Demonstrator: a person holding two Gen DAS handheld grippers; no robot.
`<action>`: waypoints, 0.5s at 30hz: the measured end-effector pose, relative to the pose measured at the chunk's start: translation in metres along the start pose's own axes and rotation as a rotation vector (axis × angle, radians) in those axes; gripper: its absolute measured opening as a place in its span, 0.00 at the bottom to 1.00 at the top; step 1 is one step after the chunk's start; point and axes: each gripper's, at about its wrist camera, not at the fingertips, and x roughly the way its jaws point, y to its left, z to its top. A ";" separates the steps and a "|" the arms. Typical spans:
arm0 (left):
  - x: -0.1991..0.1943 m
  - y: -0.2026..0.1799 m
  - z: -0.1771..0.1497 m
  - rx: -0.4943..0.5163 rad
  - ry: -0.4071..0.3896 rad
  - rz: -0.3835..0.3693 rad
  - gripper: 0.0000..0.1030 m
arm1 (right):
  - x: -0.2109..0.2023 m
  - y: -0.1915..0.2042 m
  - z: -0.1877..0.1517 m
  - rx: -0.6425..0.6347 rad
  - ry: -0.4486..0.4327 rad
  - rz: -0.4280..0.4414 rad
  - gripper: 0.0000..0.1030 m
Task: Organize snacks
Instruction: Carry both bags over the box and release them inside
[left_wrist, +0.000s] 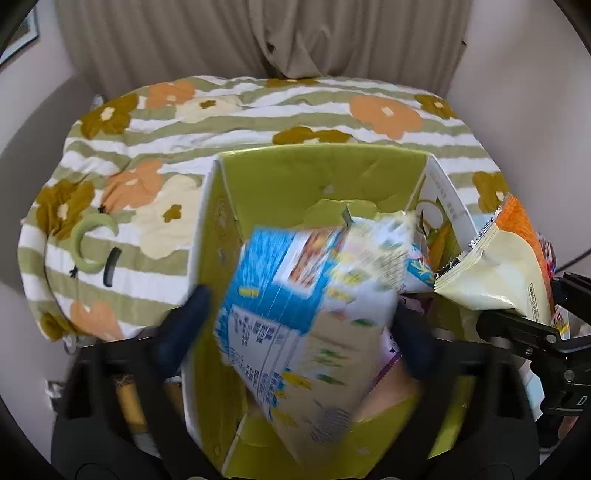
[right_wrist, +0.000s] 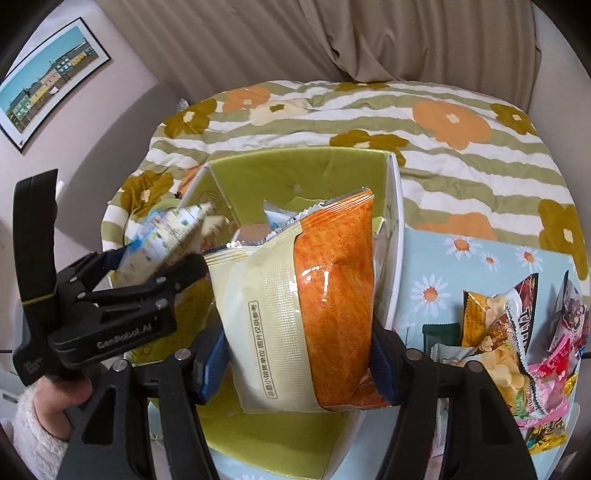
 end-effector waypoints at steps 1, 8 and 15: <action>0.001 0.000 -0.001 0.009 -0.005 0.006 0.99 | 0.001 0.000 -0.001 0.005 0.001 0.000 0.59; -0.006 0.008 -0.021 -0.026 0.021 -0.024 0.99 | 0.001 -0.003 -0.008 0.000 0.009 -0.019 0.59; -0.035 0.008 -0.051 -0.086 0.015 0.004 0.99 | -0.011 0.006 -0.017 -0.011 0.010 0.010 0.59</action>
